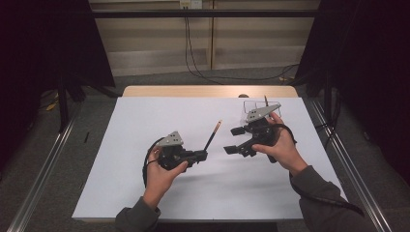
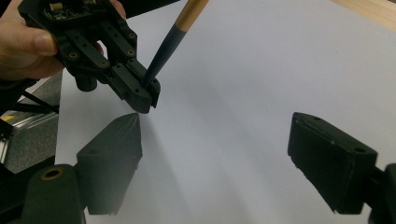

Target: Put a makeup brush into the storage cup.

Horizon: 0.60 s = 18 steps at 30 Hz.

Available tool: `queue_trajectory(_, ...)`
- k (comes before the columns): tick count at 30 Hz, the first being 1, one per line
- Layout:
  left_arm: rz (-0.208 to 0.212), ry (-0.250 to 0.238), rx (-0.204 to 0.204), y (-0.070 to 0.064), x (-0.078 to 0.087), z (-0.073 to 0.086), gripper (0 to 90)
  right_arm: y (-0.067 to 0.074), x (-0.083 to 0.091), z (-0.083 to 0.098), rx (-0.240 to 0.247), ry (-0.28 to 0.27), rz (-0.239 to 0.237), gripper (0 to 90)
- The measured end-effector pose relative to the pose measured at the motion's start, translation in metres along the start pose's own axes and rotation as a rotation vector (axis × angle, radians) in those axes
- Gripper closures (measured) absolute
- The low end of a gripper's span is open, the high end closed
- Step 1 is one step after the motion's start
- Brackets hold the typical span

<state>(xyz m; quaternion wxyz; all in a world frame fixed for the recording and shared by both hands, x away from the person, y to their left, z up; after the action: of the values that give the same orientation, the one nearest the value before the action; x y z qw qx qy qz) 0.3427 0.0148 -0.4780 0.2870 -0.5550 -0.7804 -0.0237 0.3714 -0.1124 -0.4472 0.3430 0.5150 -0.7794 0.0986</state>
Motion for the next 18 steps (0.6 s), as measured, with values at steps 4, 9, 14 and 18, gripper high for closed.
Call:
queue_trajectory(4,0.012,-0.017,-0.001,-0.002,-0.005,0.000,85.3,0.002,0.001,-0.003,-0.004,-0.020,-0.016,22.8)
queue_trajectory(9,0.010,-0.028,0.002,-0.004,-0.009,-0.001,85.3,0.000,0.003,-0.009,-0.027,-0.067,-0.015,28.5)
queue_trajectory(14,0.017,-0.046,0.004,-0.006,-0.010,-0.004,85.3,-0.001,0.006,-0.016,-0.056,-0.123,-0.023,36.1)
queue_trajectory(18,0.019,-0.045,0.008,-0.006,-0.011,-0.006,85.3,-0.001,0.006,-0.020,-0.066,-0.146,-0.026,41.7)
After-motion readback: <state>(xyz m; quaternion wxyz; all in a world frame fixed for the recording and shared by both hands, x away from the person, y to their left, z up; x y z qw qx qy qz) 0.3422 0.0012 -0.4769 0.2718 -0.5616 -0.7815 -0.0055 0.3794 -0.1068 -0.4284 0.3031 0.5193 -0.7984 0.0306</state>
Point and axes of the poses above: each handheld gripper's, and its own axes: x roughly backward along the jaws, z roughly out of its underside, y roughly to its left, the point moved 10 cm from there along -x, roughly forward along the jaws, and after that the axes turned 6 degrees about y, right-handed, at the moved point
